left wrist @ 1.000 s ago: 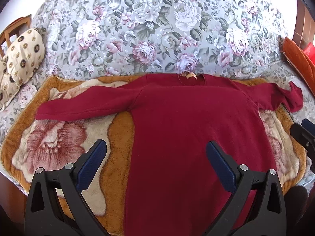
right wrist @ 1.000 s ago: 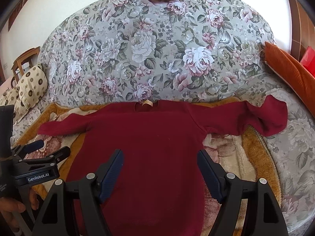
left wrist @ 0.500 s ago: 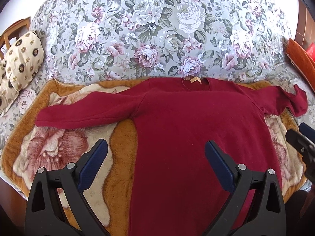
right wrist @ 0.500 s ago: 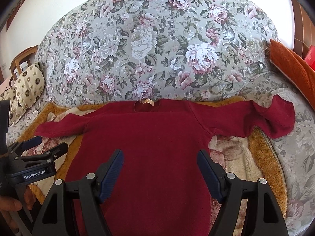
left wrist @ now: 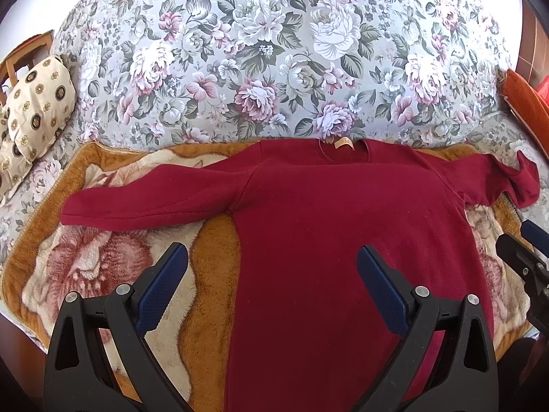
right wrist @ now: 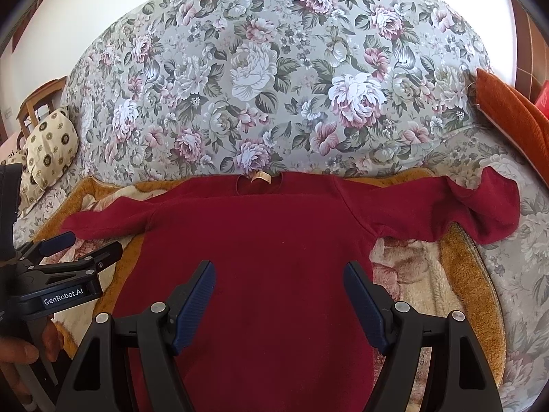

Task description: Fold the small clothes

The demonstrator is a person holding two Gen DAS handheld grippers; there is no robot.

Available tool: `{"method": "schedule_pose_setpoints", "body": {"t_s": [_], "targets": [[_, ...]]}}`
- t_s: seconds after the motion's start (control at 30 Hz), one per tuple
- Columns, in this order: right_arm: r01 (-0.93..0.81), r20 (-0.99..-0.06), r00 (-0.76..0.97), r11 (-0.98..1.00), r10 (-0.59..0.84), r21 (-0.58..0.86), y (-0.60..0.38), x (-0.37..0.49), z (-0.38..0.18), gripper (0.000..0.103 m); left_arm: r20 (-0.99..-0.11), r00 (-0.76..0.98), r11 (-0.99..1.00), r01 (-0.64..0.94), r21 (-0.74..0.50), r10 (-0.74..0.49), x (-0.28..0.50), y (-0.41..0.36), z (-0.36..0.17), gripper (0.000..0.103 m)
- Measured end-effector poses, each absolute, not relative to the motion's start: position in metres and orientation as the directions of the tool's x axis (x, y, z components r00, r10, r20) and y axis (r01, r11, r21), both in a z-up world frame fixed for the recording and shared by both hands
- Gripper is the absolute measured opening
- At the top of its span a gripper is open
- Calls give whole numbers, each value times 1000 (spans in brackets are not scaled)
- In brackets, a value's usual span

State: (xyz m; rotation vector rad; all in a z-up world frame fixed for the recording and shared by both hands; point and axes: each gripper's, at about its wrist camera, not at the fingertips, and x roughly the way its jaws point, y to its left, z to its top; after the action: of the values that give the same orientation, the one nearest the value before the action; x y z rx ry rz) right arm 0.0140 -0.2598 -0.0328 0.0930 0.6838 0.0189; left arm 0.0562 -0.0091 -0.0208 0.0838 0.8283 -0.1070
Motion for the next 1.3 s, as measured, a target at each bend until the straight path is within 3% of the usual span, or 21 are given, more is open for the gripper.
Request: {"method": "schedule_pose_setpoints", "body": {"t_s": [0.6, 1.3], "targets": [[144, -639, 767, 984, -46, 103, -293, -9, -25, 75, -720, 675, 979, 201, -25, -157, 38, -40, -7, 100], [69, -683, 730, 994, 9, 86, -258, 31, -51, 75, -751, 656, 993, 119, 6, -74, 64, -15, -31, 100]]}}
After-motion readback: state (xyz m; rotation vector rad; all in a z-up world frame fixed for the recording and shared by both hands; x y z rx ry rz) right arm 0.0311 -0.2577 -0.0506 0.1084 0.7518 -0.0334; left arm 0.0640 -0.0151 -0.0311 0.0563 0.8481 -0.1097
